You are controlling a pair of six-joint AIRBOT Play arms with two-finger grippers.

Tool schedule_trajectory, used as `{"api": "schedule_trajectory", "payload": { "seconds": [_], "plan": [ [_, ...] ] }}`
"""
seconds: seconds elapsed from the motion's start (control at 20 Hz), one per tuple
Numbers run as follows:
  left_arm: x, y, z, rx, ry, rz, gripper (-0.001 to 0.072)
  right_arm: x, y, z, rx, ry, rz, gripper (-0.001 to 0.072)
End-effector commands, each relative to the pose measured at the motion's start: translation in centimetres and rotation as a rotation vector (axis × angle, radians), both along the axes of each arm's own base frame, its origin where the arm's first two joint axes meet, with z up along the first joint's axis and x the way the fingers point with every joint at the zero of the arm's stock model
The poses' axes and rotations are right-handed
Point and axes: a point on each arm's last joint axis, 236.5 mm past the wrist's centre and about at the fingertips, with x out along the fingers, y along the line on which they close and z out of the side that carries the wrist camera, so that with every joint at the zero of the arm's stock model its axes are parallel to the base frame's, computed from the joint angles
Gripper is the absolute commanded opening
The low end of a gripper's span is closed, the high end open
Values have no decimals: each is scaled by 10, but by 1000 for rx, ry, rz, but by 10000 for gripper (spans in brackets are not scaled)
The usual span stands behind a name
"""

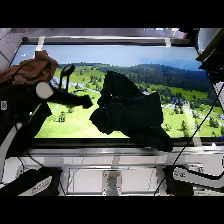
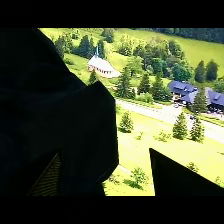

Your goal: Fold the clothes and pants, and hang the long-sleeved shirts on hangers.

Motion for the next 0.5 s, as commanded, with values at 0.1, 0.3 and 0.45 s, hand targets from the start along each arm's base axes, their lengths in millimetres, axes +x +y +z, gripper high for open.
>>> {"api": "schedule_trajectory", "payload": {
  "seconds": [0.1,0.3,0.45],
  "plan": [
    [-37,3,-82,-290,97,359,702,3,16,-30,77,82,18,619],
    [-15,-32,-79,-430,25,298,702,14,30,-32,75,56,45,618],
    [5,-42,-90,-498,63,354,702,20,40,-29,72,31,64,619]
  ]
}}
